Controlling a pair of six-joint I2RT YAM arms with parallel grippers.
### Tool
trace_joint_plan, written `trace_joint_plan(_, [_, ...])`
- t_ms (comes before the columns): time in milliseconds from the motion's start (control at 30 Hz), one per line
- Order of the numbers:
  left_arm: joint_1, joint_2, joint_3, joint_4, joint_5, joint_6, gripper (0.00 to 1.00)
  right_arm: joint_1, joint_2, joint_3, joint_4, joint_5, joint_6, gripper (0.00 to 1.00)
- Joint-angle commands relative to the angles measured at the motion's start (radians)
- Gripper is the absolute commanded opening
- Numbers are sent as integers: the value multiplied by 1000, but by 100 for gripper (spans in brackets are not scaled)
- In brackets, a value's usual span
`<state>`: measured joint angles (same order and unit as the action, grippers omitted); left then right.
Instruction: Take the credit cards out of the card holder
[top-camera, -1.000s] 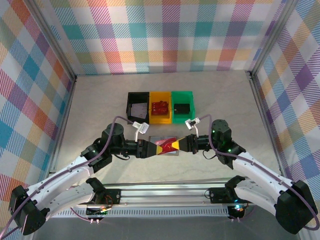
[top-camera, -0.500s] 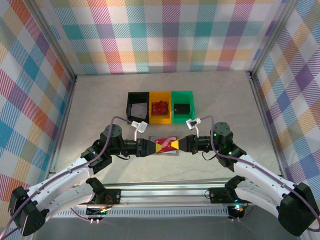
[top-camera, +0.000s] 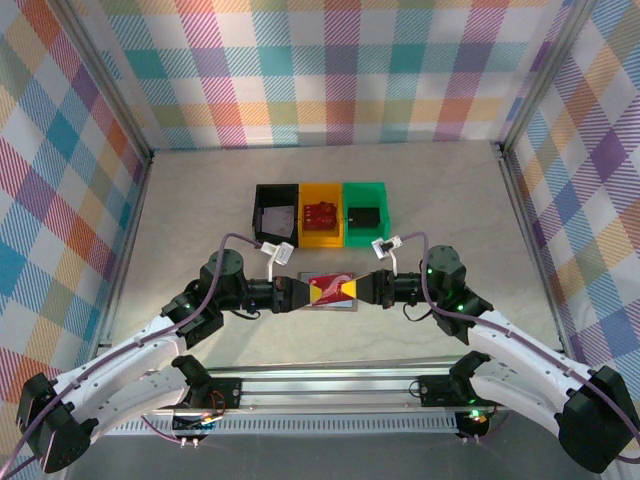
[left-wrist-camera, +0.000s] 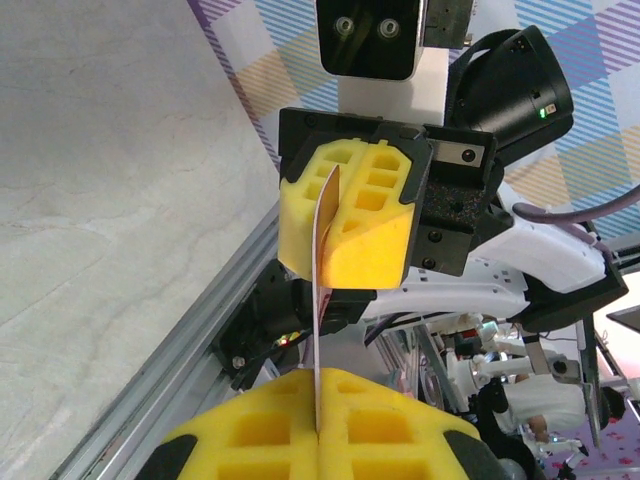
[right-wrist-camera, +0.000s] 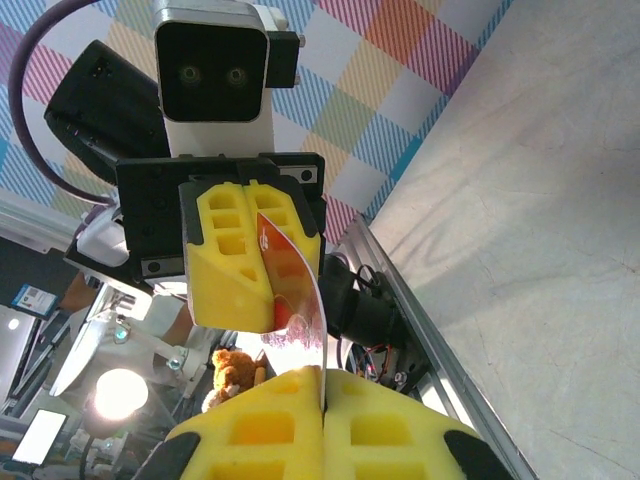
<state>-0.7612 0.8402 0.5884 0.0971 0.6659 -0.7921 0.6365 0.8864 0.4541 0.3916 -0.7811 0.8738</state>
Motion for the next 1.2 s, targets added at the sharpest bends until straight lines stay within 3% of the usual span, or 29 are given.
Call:
trace_joint_plan(0, [2,-27,11,33,-2,27,0,9,-9,30,-109,49,-51,5])
trace_joint_plan(267, [14,-6,63,-130,-72,103,0,6,-64,84,-314,206,-159,43])
trace_joint_plan(667, [107,76,175,-305,-61,197,0,-42,-174,85,-520,492,-173,84])
trace_joint_plan(967, [160,186,284,-425,-62,274,0,-105,-220,54,-579,548,-148,96])
trace_joint_plan(1167, [184,297,381,-486,-70,330,0,-133,-234,24,-597,561,-144,100])
